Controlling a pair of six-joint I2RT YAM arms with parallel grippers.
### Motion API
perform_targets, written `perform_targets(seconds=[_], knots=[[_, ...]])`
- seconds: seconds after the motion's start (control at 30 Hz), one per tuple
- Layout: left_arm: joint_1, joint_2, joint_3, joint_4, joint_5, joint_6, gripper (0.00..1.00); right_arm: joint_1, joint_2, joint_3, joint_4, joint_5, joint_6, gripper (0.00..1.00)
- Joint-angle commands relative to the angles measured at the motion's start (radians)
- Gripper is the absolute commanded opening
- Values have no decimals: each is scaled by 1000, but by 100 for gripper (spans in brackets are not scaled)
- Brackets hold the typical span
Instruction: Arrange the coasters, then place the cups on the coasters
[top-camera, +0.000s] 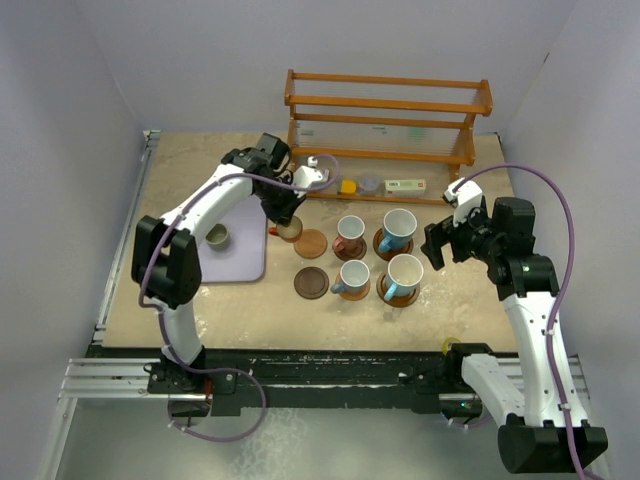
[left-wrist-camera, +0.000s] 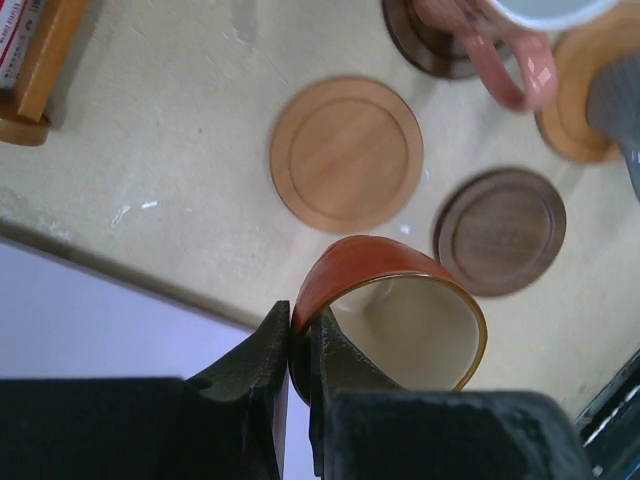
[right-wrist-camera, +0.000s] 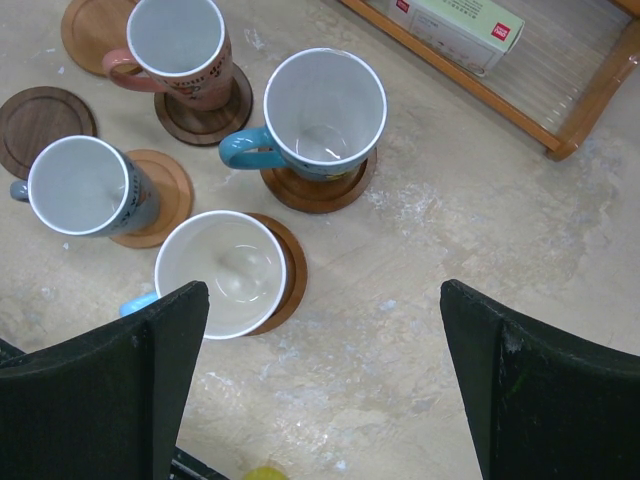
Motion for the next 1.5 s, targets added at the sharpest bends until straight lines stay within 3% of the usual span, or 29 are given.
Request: perform_targets(seconds=[0.0,0.27,0.6,1.47], knots=[[-13,93,114,53,1,-237,3,-4,-11,8,23,-4,-7,100],[-40,205,179,62,-62,-379,3,-4,-16,8,23,1,-7,100],[-50,245,136,108,-107,-472,3,-4,-16,8,22,-3,-8,100],[-80,195,27,172,-167,-519,6,-5,-8,7,25,2,-7,100]])
